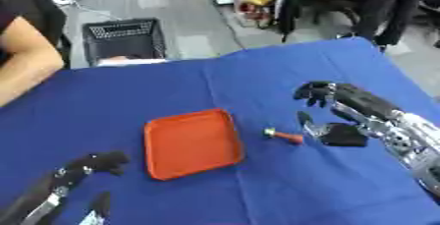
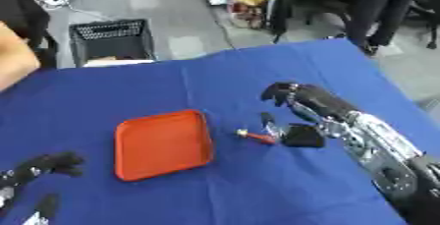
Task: Pick up objects on the table and place them in the box.
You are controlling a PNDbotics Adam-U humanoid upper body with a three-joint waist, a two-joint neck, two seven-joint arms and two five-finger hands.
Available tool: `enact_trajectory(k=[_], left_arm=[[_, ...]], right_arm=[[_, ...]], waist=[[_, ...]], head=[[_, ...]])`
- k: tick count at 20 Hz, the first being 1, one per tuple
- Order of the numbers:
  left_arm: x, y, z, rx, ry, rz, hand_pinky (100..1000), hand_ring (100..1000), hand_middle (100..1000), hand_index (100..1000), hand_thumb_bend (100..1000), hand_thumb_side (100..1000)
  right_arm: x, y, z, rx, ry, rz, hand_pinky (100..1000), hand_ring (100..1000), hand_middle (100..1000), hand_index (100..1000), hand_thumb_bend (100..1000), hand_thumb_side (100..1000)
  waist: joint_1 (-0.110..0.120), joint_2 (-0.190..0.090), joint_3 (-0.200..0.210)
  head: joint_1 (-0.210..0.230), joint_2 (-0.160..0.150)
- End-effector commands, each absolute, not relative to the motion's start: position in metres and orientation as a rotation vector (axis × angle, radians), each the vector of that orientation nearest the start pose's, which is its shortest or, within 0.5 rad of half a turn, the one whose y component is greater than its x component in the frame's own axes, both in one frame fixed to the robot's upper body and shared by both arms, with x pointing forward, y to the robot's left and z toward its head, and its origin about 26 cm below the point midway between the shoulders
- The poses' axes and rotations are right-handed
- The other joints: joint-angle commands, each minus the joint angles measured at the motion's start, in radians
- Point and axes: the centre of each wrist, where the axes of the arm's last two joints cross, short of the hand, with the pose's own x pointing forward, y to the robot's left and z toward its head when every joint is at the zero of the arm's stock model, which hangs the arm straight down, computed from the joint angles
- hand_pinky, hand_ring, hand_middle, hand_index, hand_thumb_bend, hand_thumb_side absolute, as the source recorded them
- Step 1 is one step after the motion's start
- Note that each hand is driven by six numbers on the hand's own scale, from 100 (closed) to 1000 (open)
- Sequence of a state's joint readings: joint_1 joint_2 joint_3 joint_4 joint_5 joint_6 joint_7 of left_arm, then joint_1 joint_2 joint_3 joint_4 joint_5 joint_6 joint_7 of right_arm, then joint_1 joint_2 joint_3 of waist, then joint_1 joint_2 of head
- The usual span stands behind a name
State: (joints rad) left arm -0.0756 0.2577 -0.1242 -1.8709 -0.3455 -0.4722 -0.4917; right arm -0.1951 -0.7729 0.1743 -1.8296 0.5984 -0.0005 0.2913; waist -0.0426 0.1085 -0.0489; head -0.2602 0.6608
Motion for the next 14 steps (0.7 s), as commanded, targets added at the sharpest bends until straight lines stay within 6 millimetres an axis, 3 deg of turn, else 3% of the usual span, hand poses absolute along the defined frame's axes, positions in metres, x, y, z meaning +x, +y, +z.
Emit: enact_trajectory(k=[1, 14], left_arm=[[0.2818, 0.2457, 0.0972, 0.041, -2.110, -1.254, 884, 754, 840, 1000, 100, 728], [0.2819, 0.2448, 0.0964, 0.034, -2.108, -1.259, 886, 755, 841, 1000, 100, 731]], right_arm=[[0.3006, -0.3263, 0.1661, -0.845, -1.501, 1.449, 626, 698, 814, 847, 100, 710], [0.3012, -0.3244, 0.1602, -0.816, -1.484, 1.463, 626, 697, 814, 815, 100, 737]], waist=[[-0.001, -0.009, 0.001], [0.000, -0.008, 0.000]], head=[[0.002, -0.003], [-0.002, -0.004]])
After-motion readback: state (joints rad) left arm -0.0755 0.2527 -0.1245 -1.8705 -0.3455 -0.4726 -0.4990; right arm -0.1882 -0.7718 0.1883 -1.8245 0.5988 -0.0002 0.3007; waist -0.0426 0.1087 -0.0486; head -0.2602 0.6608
